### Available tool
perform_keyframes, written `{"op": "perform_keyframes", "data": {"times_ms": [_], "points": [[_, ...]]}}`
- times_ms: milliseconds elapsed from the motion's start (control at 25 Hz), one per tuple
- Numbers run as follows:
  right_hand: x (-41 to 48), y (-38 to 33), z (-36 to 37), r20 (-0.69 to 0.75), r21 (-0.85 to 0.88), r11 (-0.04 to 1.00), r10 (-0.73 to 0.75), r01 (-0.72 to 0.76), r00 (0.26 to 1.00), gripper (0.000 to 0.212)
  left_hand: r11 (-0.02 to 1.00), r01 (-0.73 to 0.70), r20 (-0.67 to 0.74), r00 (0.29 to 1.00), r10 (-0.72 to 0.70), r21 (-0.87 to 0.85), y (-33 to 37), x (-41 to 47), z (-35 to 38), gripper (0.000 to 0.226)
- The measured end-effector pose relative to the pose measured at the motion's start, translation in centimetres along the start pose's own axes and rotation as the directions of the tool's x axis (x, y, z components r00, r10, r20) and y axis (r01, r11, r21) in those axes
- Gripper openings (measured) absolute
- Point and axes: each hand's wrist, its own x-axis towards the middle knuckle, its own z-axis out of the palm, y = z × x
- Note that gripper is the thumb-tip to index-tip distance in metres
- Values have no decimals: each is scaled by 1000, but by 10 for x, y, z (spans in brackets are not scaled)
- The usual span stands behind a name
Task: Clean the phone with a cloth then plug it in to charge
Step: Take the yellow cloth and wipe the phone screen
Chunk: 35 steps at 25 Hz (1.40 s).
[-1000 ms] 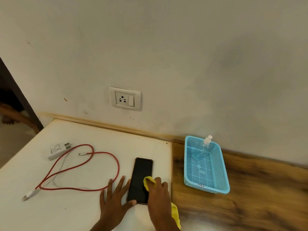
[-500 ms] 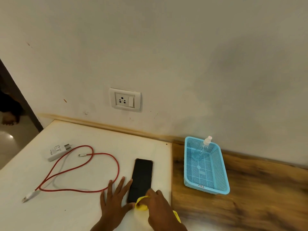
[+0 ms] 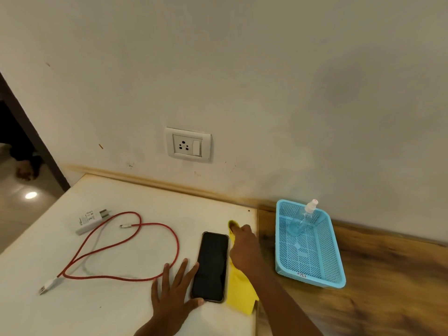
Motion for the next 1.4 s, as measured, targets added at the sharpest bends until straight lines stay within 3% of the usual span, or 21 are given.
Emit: {"op": "perform_keyframes", "data": {"times_ms": [160, 320, 440, 480, 600, 680, 720, 800, 880, 920, 960, 1080, 1160, 1240, 1280, 1320, 1360, 1400], "points": [[7, -35, 33, 1, -84, 990, 110, -110, 994, 53, 1000, 27, -37, 999, -27, -17, 1, 2, 3, 95], [-19, -57, 62, 102, -140, 975, -159, 172, 982, 59, 998, 68, -92, 993, -68, -5, 3, 1, 7, 93], [-26, -32, 53, 187, -208, 923, -287, 323, 939, 49, 997, 71, -109, 991, -75, -35, 1, 3, 8, 96], [-25, -21, 49, 178, -221, 928, -266, 302, 947, 45, 997, 61, -99, 993, -66, -54, 0, 4, 10, 96], [-31, -4, 47, 45, -155, 987, -40, 46, 998, 42, 996, 38, -91, 995, -46, -82, -4, 6, 12, 97], [-47, -23, 64, 70, -63, 995, 79, -75, 994, 49, 997, 5, -164, 986, -17, -73, 0, 2, 4, 106], [-57, -35, 76, 98, -30, 996, 90, -88, 991, 52, 998, -49, -250, 967, 40, -27, 4, -1, -1, 109], [-73, -46, 88, 137, -63, 997, -28, 37, 990, 51, 996, -87, -325, 942, 89, 21, 7, -5, -3, 89], [-80, -38, 76, 195, -166, 965, -171, 205, 966, 43, 999, -51, -274, 960, 47, -8, 3, -1, -4, 85], [-81, -28, 66, 207, -169, 955, -206, 242, 957, 40, 1000, 13, -155, 988, -17, -26, -1, 3, 2, 94], [-82, -16, 57, 187, -164, 961, -193, 224, 963, 38, 998, 70, -76, 995, -69, 3, -3, 7, 7, 102], [-97, -7, 57, 4, -161, 985, -65, 65, 998, 33, 999, 44, -81, 996, -47, -30, -3, 8, 7, 108], [-105, -22, 59, 32, -73, 996, 44, -41, 999, 44, 997, -69, -203, 977, 60, -34, 2, -2, -6, 98], [-107, -22, 64, 252, 192, 969, 104, -155, 962, 63, 989, -145, -326, 934, 143, 16, 5, -4, -4, 77], [-103, -15, 71, 147, 151, 986, 50, -72, 988, 56, 989, -143, -272, 951, 148, 39, 5, -9, -7, 71], [-96, -15, 67, 140, 114, 992, 35, -51, 990, 44, 993, -114, -179, 977, 114, 10, 3, -10, -10, 73], [-87, -14, 55, 203, 110, 992, 38, -62, 978, 34, 997, -77, -214, 974, 75, 1, 1, -3, -6, 82], [-78, -8, 46, 245, 68, 997, 29, -47, 969, 35, 1000, -21, -130, 991, 21, 2, -3, 4, 1, 93]]}}
